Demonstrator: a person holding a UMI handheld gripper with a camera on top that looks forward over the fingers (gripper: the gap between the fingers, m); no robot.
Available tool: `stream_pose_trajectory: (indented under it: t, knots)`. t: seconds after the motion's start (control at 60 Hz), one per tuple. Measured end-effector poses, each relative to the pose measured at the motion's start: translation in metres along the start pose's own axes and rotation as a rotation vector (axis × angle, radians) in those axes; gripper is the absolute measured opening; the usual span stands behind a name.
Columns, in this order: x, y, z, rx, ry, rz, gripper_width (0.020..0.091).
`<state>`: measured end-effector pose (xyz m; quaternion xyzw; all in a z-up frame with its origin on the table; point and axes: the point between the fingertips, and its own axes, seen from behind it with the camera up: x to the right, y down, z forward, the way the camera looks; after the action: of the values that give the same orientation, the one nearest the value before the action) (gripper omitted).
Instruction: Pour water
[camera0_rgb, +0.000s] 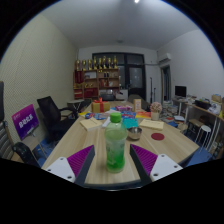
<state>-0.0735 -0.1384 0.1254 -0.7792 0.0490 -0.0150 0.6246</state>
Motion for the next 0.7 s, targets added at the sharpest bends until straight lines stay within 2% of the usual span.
stream_pose_trajectory:
  t: [0.1, 0.2, 0.25, 0.3, 0.317, 0.4, 0.45, 0.517, 0.533, 0.7]
  knots:
    - [0.007, 0.001, 0.048, 0.013, -0.019, 0.01, 0.0805]
    - [0.007, -0.003, 0.084, 0.066, -0.044, -0.038, 0.0798]
    - [0.006, 0.005, 0.097, 0.06, -0.05, -0.066, 0.0785]
    - [0.006, 0.019, 0.112, 0.023, -0.043, -0.073, 0.055]
    - [0.007, 0.02, 0.115, 0.026, -0.042, -0.066, 0.0526]
    - [0.012, 0.018, 0.119, 0.072, -0.041, -0.058, 0.0487]
    - [0.011, 0.021, 0.122, 0.069, -0.045, -0.073, 0.0488]
    - [0.008, 0.023, 0.124, 0.042, -0.059, -0.073, 0.05]
    - [0.01, 0.023, 0.126, 0.036, -0.066, -0.072, 0.0459]
    - [-0.015, 0.023, 0.137, -0.079, -0.14, -0.084, 0.04]
